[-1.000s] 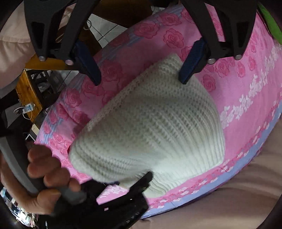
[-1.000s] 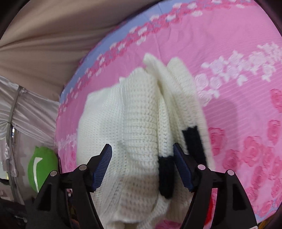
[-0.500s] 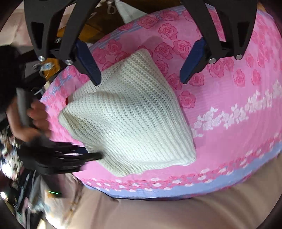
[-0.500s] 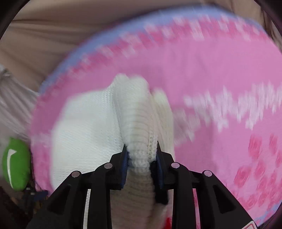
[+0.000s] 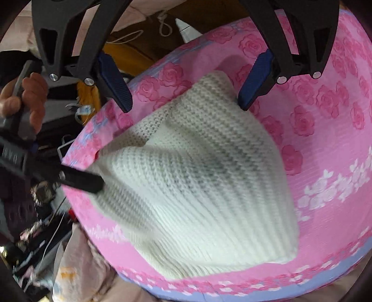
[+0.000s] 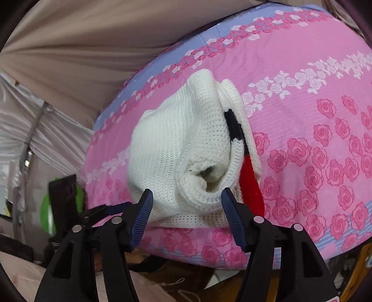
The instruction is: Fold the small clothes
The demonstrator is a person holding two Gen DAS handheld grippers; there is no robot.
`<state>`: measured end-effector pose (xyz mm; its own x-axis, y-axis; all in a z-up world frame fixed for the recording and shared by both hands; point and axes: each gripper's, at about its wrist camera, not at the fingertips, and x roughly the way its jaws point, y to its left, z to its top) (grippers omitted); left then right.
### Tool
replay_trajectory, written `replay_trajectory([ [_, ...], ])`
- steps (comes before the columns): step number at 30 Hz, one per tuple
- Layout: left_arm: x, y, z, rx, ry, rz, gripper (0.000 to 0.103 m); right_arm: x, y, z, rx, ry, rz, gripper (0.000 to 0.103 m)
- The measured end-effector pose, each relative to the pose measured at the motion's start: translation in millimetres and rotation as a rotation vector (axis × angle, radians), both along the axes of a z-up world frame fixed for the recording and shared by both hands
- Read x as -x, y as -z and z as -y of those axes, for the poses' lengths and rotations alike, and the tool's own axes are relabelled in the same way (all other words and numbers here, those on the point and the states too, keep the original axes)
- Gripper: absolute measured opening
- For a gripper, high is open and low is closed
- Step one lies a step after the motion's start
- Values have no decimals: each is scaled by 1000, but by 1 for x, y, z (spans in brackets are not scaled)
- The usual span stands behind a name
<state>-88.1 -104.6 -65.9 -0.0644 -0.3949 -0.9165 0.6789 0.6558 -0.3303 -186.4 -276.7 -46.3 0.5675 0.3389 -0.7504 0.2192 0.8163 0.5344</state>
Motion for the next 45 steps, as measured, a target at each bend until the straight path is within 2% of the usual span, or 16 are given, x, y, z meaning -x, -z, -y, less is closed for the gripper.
replay_trajectory([
  [2, 1, 12, 6, -91, 21, 29, 58, -11, 9, -1, 18, 1, -13, 56],
  [4, -6, 12, -4, -122, -3, 39, 26, -19, 14, 4, 13, 8, -31, 22],
  [7, -19, 4, -28, -67, -82, -47, 21, -6, -10, 17, -98, 41, 41, 14],
  [10, -16, 12, -34, -124, -72, -27, 20, 21, -31, 25, -186, 48, 115, 14],
  [14, -10, 20, -35, -134, -56, -61, 22, 20, 61, 20, -75, 58, -171, 13],
  [16, -9, 5, -37, -98, -43, -44, 28, 28, 79, 26, -165, 119, -162, 13],
  [20, -7, -37, -46, -31, -39, 59, 51, 36, 35, 31, -119, 164, -110, 35],
  [22, -12, -60, -44, 27, -64, 122, 72, 35, 8, 29, -40, 155, -78, 37],
  [25, -28, -74, -32, 63, -119, 186, 76, 12, -30, 24, 101, 150, -18, 46],
  [28, -45, -57, -17, 22, -179, 171, 76, -28, -37, 20, 127, 132, 39, 60],
  [32, -57, -40, -8, -34, -206, 190, 76, -85, 3, 13, 162, 98, -47, 56],
  [34, -59, -32, -7, -63, -207, 192, 75, -99, 26, 19, 161, 80, -105, 26],
  [36, -58, -27, -6, -79, -202, 194, 75, -102, 19, 24, 126, 89, -82, 15],
  [40, -60, -15, 0, -102, -181, 174, 75, -93, -22, 29, 157, 84, 28, 15],
  [43, -61, -14, 0, -103, -177, 160, 75, -111, 35, 34, 188, 52, -165, 16],
  [45, -59, -20, -1, -105, -168, 182, 75, -104, 33, 36, 149, 84, -135, 17],
])
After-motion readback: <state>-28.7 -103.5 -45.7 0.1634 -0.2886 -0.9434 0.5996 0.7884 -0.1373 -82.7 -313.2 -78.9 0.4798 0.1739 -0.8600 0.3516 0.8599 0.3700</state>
